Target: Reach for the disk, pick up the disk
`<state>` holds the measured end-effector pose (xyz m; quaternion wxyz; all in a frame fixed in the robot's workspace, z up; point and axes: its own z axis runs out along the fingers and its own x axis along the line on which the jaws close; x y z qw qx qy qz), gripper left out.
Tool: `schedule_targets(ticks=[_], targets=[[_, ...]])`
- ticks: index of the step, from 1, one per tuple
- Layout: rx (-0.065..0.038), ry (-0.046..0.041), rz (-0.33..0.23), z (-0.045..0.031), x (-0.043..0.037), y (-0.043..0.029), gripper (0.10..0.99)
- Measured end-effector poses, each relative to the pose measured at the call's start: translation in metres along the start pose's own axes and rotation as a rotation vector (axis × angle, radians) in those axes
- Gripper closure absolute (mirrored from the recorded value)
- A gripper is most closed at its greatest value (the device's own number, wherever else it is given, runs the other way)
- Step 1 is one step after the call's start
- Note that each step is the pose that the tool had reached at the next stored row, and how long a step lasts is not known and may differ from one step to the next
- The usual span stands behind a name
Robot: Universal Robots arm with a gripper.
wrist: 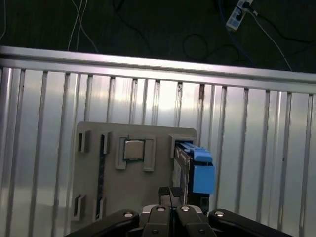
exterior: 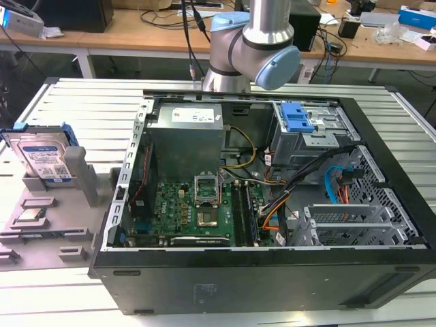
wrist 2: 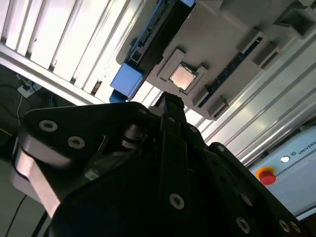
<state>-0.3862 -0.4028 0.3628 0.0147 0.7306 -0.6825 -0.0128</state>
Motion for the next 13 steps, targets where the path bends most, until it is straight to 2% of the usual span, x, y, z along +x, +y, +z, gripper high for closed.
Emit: schedule_targets(ticks=[6, 13], targets=[[0.0, -0.002, 0.105, 0.0009, 0.0, 0.0, 0.98], [0.0, -0.0006, 0.106, 0.0009, 0.0, 0.0, 0.973]])
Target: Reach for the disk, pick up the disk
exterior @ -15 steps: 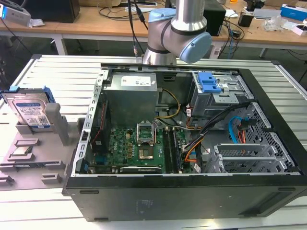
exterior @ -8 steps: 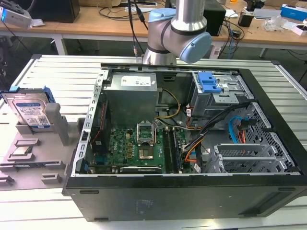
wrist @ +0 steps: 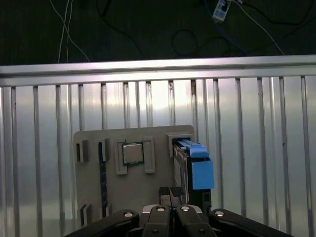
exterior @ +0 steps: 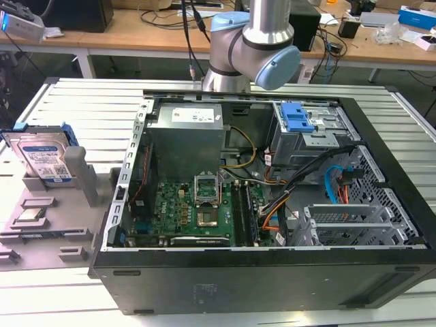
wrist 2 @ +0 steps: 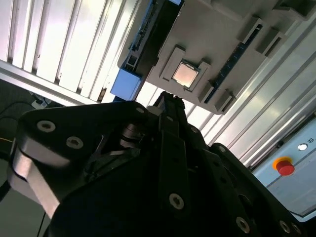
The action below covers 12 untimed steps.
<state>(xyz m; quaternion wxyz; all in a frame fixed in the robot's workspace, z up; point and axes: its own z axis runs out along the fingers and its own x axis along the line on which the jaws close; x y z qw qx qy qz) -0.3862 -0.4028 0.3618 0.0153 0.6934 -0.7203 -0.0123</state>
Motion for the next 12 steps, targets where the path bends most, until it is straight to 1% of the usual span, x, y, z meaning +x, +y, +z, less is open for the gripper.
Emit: schedule_targets(ticks=[4, 5, 7, 10, 12], targets=[[0.0, 0.0002, 0.0, 0.0, 0.0, 0.0, 0.729], [0.0, 0.0002, 0.0, 0.0, 0.0, 0.0, 0.729], [0.0, 0.0004, 0.0, 0.0, 0.0, 0.0, 0.604], [0.0, 0.0005, 0.0, 0.0, -0.0017, 0.0001, 0.604], [0.0, 0.0007, 0.0, 0.0, -0.0057, 0.0002, 0.604]])
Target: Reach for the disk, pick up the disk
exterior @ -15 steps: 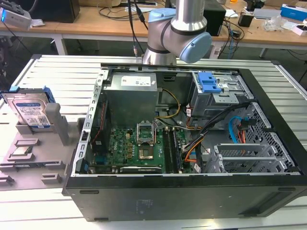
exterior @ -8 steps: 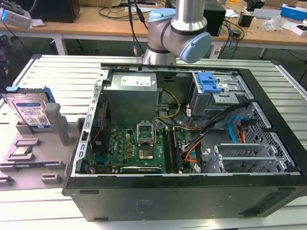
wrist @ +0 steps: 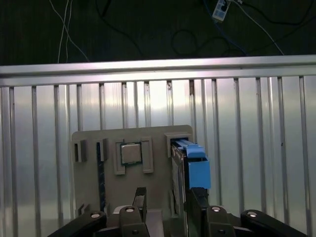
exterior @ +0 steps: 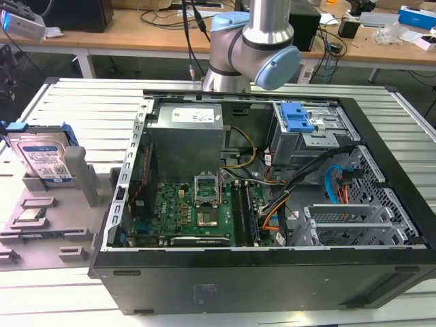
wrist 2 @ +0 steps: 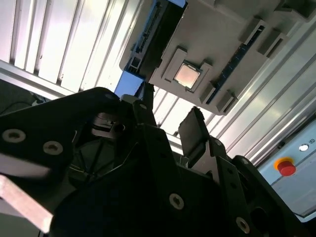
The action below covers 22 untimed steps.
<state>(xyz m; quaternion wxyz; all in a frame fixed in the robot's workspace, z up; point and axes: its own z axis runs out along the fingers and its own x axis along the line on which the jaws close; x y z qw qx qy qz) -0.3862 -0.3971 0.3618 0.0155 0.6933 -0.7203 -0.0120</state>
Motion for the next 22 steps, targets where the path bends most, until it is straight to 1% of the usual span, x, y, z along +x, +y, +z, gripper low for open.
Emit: schedule_targets(ticks=[3, 5, 8, 14, 16, 18, 21, 22], targets=[[0.0, 0.0004, 0.0, -0.0001, -0.0085, 0.0003, 0.604], [0.0, 0.0015, 0.0, -0.0001, -0.0188, 0.0008, 0.604], [0.0, 0.0042, 0.0, -0.0001, -0.0253, 0.001, 0.604], [0.0, 0.0047, 0.0, 0.0027, -0.0283, 0.0009, 0.604], [0.0, 0.0048, 0.0, 0.0091, -0.0293, 0.0007, 0.604], [0.0, 0.0048, 0.0, 0.012, -0.0296, 0.0006, 0.604], [0.0, 0.0049, 0.0, 0.0188, -0.0299, 0.0004, 0.604], [0.0, 0.0053, 0.0, 0.0222, -0.0299, 0.0003, 0.604]])
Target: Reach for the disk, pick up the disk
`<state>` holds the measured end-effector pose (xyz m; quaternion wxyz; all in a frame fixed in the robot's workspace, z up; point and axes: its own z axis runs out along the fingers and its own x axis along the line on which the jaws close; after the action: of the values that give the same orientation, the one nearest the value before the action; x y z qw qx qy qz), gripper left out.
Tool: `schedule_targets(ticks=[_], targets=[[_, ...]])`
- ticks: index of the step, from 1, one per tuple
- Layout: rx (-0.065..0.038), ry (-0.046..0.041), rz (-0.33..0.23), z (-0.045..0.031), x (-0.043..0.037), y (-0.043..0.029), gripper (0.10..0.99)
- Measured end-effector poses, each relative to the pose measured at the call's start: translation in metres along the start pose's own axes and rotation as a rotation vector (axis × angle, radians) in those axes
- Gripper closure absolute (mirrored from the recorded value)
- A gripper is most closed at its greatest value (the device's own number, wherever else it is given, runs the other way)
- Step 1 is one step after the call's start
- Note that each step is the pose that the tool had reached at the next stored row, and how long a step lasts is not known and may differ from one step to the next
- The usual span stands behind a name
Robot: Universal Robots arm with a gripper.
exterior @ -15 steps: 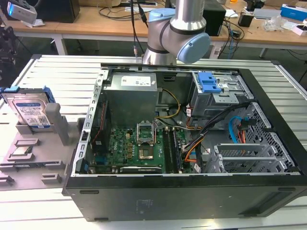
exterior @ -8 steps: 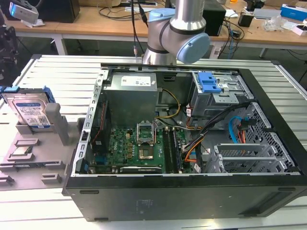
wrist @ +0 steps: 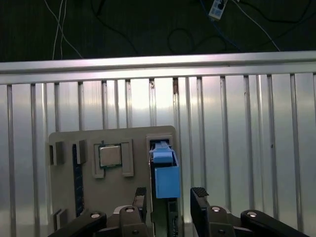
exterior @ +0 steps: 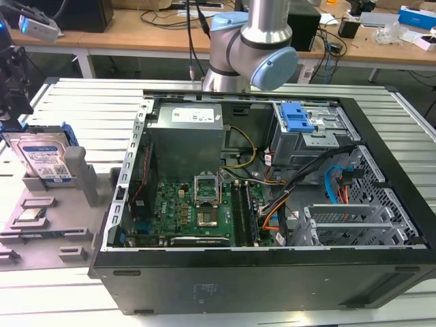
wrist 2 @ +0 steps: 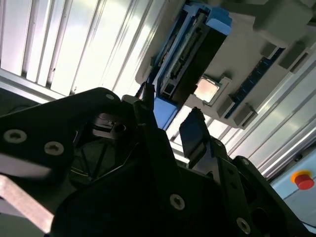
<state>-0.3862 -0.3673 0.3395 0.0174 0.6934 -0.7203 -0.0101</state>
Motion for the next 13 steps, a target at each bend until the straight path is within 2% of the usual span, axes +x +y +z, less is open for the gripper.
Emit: schedule_targets(ticks=[4, 13], targets=[[0.0, 0.0031, 0.0, 0.0128, -0.0002, -0.0005, 0.604], [0.0, 0.0035, -0.001, 0.0233, -0.0003, -0.0009, 0.604]])
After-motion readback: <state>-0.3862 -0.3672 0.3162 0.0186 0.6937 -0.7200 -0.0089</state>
